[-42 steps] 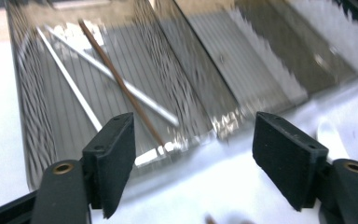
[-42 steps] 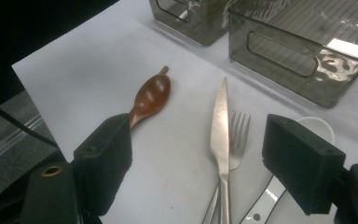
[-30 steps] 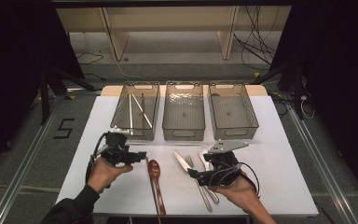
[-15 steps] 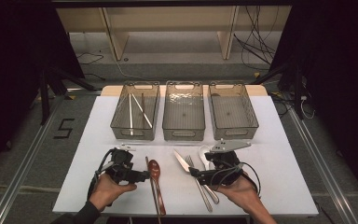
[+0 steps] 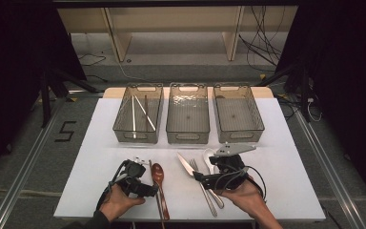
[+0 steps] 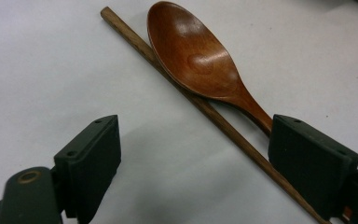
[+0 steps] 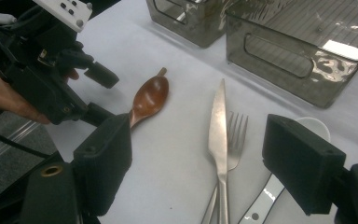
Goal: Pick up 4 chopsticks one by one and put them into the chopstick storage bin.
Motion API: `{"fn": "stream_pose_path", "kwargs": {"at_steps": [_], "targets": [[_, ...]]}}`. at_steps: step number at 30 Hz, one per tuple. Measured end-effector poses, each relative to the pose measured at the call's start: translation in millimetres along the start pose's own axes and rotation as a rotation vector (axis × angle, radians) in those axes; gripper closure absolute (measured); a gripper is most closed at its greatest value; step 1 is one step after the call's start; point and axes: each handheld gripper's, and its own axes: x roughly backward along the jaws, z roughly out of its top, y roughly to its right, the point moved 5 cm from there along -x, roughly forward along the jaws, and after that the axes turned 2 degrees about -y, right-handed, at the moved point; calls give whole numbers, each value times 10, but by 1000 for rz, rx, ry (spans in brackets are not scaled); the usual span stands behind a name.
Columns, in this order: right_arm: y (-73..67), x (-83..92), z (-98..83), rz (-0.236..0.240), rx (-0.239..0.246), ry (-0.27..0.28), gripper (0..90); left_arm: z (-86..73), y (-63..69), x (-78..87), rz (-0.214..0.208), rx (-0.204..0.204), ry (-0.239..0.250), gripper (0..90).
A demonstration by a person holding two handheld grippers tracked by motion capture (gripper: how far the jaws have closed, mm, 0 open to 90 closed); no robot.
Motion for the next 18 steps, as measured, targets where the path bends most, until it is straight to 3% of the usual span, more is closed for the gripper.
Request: {"fn": "stream_pose_path", "kwargs": {"at_steps": [18], "targets": [[-4, -7, -3, 0, 4, -3, 250, 1, 53, -126, 37, -23, -24, 158]]}}
